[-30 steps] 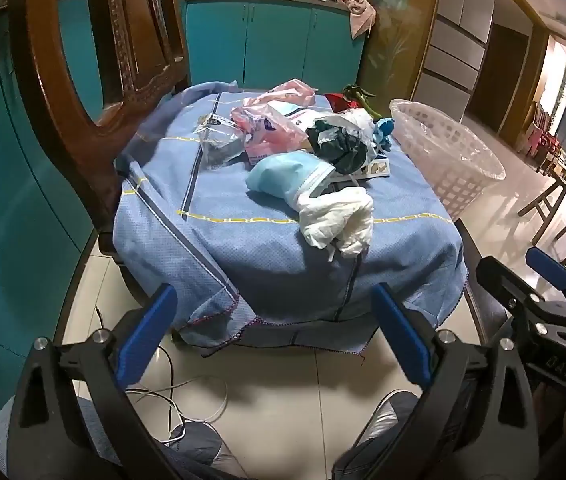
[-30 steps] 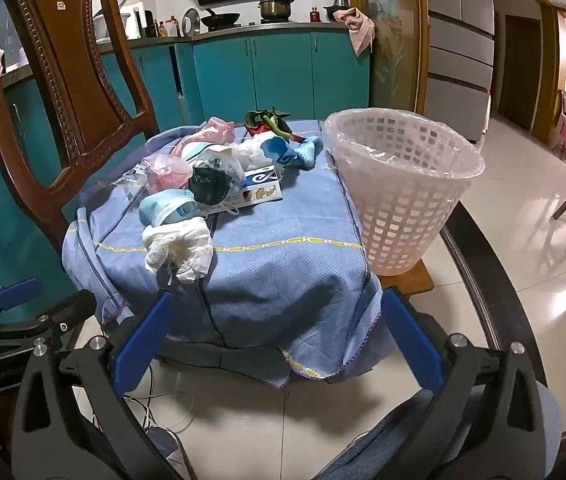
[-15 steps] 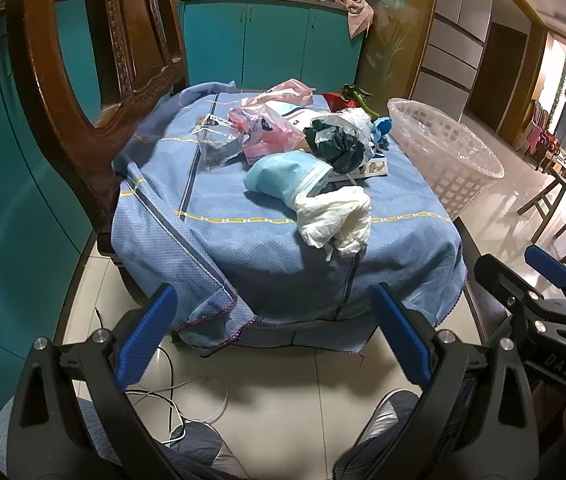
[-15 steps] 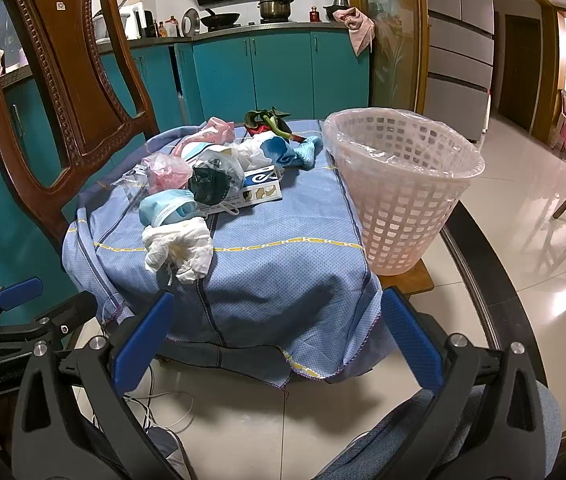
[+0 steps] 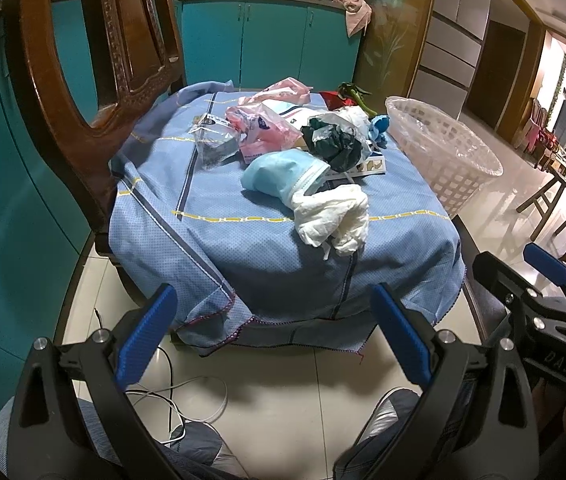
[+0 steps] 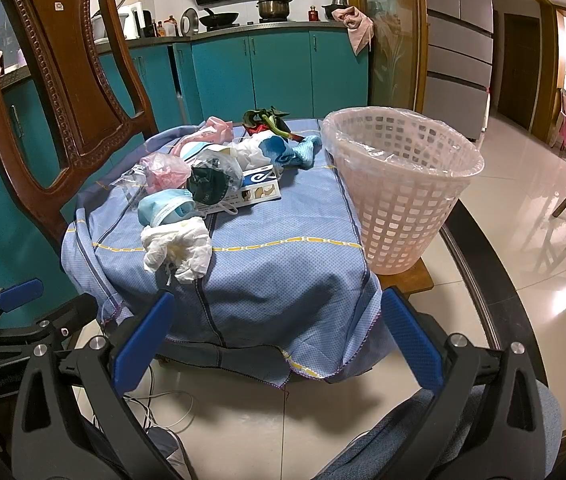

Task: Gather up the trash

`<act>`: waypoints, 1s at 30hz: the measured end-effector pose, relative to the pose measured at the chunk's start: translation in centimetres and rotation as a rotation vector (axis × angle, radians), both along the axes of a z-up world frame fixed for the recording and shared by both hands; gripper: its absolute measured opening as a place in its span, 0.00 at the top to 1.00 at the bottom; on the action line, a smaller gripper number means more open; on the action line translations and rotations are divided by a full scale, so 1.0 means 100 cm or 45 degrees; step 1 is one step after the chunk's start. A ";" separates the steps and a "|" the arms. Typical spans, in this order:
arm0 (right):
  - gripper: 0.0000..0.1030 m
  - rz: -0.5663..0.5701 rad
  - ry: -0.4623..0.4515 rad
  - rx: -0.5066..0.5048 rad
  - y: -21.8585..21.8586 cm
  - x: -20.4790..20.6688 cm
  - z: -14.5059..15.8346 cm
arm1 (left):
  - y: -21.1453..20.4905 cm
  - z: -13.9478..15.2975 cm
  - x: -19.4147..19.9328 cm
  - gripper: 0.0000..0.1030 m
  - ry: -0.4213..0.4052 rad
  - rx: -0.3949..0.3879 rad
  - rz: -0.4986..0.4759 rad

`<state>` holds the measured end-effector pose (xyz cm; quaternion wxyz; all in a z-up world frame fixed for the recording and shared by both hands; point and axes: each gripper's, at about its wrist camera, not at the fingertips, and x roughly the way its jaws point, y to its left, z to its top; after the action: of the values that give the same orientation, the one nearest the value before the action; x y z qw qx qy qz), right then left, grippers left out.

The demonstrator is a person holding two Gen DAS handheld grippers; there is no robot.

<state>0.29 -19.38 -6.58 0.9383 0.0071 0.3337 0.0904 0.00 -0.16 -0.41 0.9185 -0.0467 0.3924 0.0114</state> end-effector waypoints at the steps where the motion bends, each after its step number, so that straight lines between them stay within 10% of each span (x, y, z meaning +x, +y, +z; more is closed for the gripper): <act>1: 0.03 0.000 -0.001 0.000 0.000 0.000 0.000 | -0.001 0.000 0.000 0.06 0.000 0.000 -0.001; 30: 0.03 0.001 -0.002 0.011 0.000 0.000 0.001 | -0.004 0.000 -0.001 0.06 0.002 -0.007 -0.005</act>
<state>0.28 -19.41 -6.43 0.9385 0.0111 0.3325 0.0921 -0.10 -0.52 -0.42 0.9180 -0.0484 0.3934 0.0085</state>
